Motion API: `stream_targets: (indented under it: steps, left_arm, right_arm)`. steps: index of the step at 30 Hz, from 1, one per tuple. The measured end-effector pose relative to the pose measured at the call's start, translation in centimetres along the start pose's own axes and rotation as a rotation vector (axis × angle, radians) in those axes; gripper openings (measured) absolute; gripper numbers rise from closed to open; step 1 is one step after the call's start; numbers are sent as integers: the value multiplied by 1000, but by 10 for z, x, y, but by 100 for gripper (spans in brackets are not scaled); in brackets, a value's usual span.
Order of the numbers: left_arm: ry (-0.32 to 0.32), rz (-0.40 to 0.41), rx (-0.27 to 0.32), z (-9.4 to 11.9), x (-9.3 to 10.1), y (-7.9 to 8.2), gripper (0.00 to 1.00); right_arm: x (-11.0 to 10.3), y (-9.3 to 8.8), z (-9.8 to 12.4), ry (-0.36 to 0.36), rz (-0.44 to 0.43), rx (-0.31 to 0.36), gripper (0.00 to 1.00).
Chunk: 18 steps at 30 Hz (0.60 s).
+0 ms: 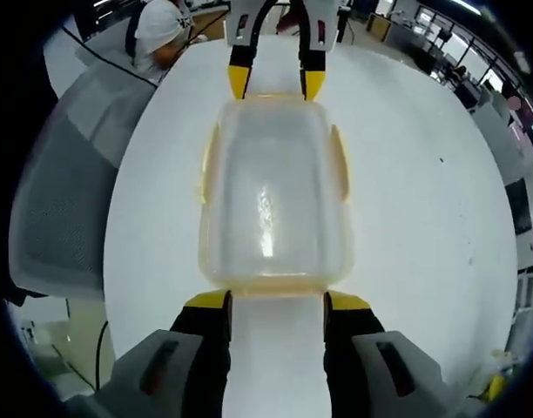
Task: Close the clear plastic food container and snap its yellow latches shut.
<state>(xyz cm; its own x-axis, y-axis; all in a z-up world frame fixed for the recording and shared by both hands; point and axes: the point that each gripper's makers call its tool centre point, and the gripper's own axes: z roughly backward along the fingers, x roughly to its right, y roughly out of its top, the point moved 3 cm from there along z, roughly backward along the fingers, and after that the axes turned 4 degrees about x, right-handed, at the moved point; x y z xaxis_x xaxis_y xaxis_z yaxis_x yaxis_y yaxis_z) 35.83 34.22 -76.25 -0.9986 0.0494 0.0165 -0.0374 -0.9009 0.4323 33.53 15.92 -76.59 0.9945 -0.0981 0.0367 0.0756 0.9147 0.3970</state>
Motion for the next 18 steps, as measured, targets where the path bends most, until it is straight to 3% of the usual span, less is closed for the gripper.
stream_targets:
  steps: [3, 11, 18]
  left_arm:
    - [-1, 8, 1, 0, -1, 0, 35]
    - [18, 55, 3, 5, -5, -10, 36]
    - [12, 201, 65, 16, -7, -12, 36]
  right_arm:
    - [0, -1, 0, 3, 6, 2, 40]
    - [0, -1, 10, 6, -122, 63, 44]
    - [1, 2, 19, 3, -227, 117, 47]
